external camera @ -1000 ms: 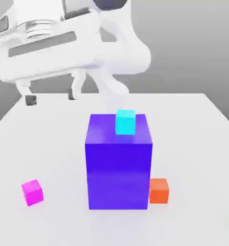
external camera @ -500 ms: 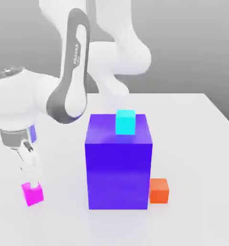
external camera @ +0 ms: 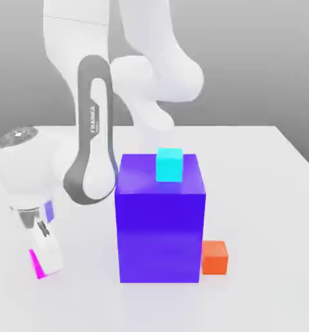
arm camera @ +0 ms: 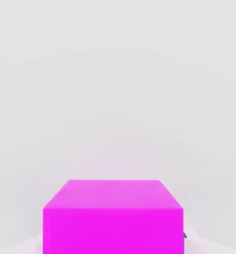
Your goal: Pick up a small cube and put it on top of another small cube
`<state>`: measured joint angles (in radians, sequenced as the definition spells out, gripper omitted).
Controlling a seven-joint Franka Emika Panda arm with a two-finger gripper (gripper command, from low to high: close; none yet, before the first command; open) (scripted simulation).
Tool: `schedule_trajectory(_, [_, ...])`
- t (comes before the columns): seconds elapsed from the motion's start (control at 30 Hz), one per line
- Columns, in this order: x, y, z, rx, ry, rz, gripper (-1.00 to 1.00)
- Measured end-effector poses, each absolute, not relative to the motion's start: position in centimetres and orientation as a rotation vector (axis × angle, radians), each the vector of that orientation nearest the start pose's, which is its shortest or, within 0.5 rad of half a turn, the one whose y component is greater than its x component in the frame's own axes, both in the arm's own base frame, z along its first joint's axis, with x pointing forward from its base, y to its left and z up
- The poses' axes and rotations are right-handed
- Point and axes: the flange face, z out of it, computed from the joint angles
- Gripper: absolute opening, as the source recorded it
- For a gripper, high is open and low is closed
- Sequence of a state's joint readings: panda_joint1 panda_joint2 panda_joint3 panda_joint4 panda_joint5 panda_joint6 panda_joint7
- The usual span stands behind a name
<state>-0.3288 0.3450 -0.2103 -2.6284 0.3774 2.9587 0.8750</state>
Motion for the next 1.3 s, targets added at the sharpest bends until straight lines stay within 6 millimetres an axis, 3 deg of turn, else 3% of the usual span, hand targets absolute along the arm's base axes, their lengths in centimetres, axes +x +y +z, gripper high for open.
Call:
schedule_trajectory(0.27, [33.7, -24.1, 18.7, -1.982, 2.438, -0.006, -1.00])
schedule_trajectory(0.37, [37.0, -20.8, 19.3, -2.194, 2.252, 0.007, -1.00])
schedule_trajectory(0.47, [41.1, -15.6, 19.6, -2.458, 1.966, 0.018, -1.00])
schedule_trajectory(0.6, [45.5, -7.2, 20.0, -2.759, 1.522, 0.030, -1.00])
schedule_trajectory(0.8, [48.7, 7.1, 20.9, -3.055, 0.783, 0.040, -1.00])
schedule_trajectory(0.97, [47.9, 19.6, 22.1, -3.147, 0.141, 0.034, -1.00])
schedule_trajectory(1.13, [43.9, 31.9, 24.0, -3.102, -0.505, 0.010, -1.00])
schedule_trajectory(1.2, [43.0, 34.0, 22.5, -3.081, -0.611, 0.004, -1.00])
schedule_trajectory(1.27, [42.8, 34.5, 19.7, -3.076, -0.637, 0.002, -1.00])
schedule_trajectory(1.3, [42.7, 34.6, 18.6, -3.075, -0.642, 0.002, 1.00])
